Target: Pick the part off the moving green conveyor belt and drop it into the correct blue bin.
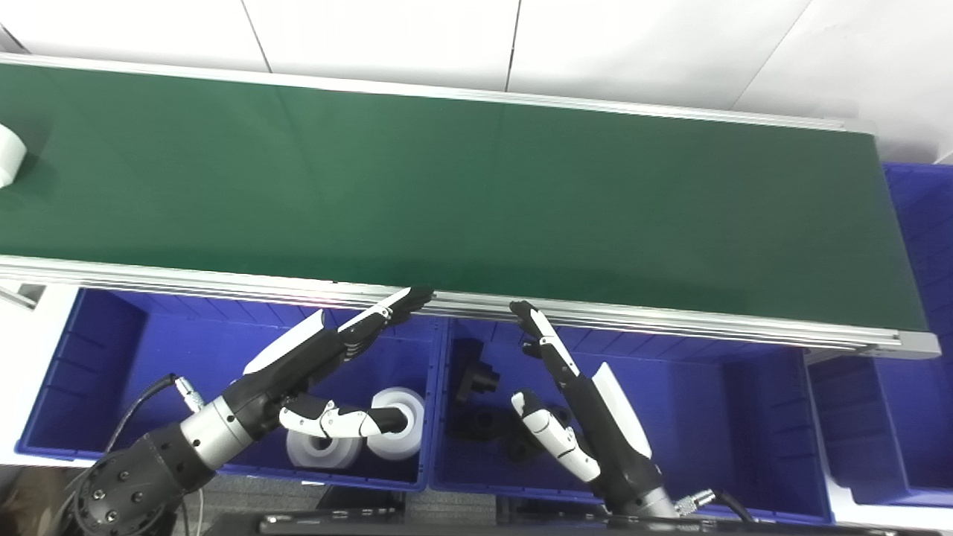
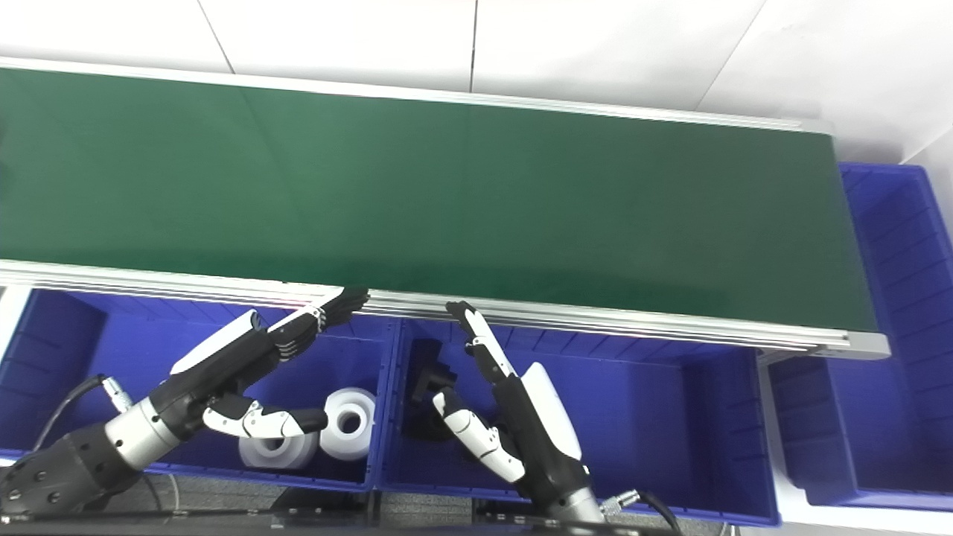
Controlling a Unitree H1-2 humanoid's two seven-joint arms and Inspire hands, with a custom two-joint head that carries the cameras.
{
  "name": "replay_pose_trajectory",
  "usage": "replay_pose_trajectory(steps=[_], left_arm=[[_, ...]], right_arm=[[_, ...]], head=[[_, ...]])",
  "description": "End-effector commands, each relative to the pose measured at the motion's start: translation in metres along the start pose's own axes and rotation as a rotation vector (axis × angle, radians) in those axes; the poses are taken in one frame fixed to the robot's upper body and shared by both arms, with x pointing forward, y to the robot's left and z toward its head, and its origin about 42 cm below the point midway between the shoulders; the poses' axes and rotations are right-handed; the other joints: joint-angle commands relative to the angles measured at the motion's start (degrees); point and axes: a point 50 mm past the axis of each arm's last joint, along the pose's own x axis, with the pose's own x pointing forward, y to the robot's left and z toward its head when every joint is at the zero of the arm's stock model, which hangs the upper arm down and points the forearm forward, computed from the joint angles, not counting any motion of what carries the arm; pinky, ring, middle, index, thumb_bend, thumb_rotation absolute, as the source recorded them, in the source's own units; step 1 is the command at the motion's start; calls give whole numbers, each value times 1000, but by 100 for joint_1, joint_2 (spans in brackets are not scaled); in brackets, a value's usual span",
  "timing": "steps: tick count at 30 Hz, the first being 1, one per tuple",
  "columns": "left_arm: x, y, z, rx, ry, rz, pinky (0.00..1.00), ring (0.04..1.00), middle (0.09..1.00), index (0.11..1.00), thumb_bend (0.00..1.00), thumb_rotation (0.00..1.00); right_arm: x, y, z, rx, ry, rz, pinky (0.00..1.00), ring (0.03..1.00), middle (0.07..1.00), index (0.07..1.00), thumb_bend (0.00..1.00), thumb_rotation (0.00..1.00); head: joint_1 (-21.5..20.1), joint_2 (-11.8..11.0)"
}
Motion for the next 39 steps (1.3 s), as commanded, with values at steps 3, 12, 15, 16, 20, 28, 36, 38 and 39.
replay_pose_trajectory(steps=[3, 12, 15, 16, 20, 28, 36, 38, 39], left_arm=[[-4, 2, 8, 19, -31, 7, 1000, 1000, 1000, 1000, 369, 422], [-4, 2, 7, 24, -29, 4, 1000, 1000, 1000, 1000, 369, 416], [-4, 1, 8, 27, -30, 4, 1000, 1000, 1000, 1000, 369, 417], [-4, 2, 8, 28, -32, 5, 1000, 1000, 1000, 1000, 370, 417], [-3, 2, 9, 27, -28, 2, 1000, 1000, 1000, 1000, 370, 423], [-3, 1, 9, 29, -30, 5, 1000, 1000, 1000, 1000, 369, 431], [-3, 1, 8, 24, -33, 7, 1000, 1000, 1000, 1000, 362, 412], [-3, 1, 8, 25, -27, 6, 1000, 1000, 1000, 1000, 363, 413], [-3, 1, 8, 24, -25, 6, 1000, 1000, 1000, 1000, 364, 415]], right_arm=[[-1, 0, 11, 6, -71, -16, 894, 963, 1000, 978, 443, 1000], [-2, 1, 10, 8, -76, -11, 905, 973, 1000, 980, 421, 998], [-2, 1, 11, 8, -77, -12, 905, 973, 1000, 979, 421, 995], [-2, 1, 12, 7, -77, -12, 904, 973, 1000, 979, 424, 995], [-2, 1, 12, 2, -72, -12, 899, 969, 1000, 979, 428, 1000], [-2, 1, 11, 6, -71, -14, 897, 965, 1000, 978, 434, 1000], [-1, 0, 12, 10, -71, -12, 895, 964, 1000, 979, 434, 1000], [-1, 0, 12, 9, -72, -11, 897, 965, 1000, 979, 435, 1000], [-1, 0, 12, 8, -73, -11, 898, 967, 1000, 980, 435, 1000]], head=[[13, 5], [12, -42], [24, -10], [19, -7], [4, 3], [6, 35], [2, 17], [-14, 5], [-14, 5]])
